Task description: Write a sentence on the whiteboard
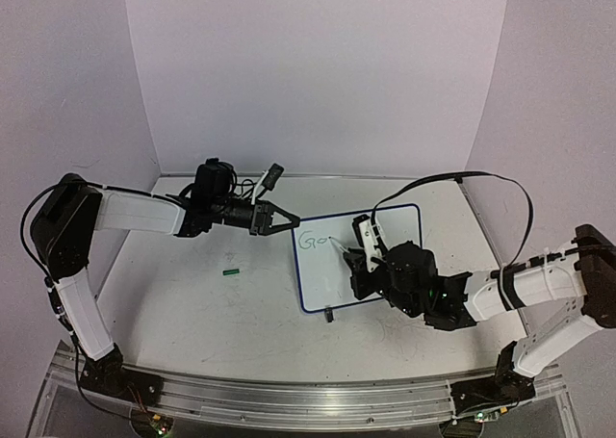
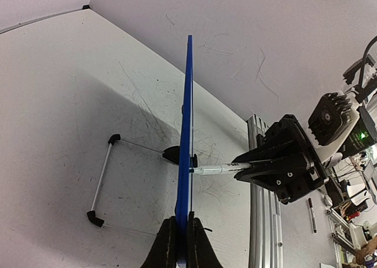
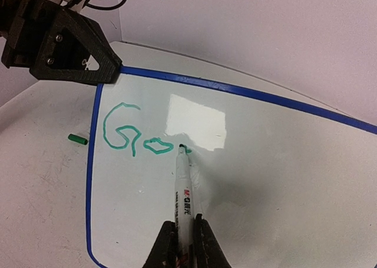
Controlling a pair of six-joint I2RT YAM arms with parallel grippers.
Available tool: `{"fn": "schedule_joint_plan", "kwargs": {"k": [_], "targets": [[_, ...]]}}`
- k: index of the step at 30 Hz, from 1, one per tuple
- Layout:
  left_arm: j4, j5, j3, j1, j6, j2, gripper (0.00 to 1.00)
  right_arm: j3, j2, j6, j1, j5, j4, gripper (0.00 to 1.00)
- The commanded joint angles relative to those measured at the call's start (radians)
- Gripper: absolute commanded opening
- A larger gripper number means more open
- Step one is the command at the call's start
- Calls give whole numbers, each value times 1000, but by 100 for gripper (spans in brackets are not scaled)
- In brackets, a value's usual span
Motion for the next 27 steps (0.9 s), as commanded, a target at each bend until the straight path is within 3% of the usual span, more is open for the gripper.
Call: {"fn": "schedule_joint_plan", "kwargs": {"k": [1,27], "targets": [[-2,1,-10,-4,31,-36,0,30,13,20,-4,-7,-27,0],[-2,0,-13,-4,34,-40,0,-6,-40,49,-4,31,-62,0]]}}
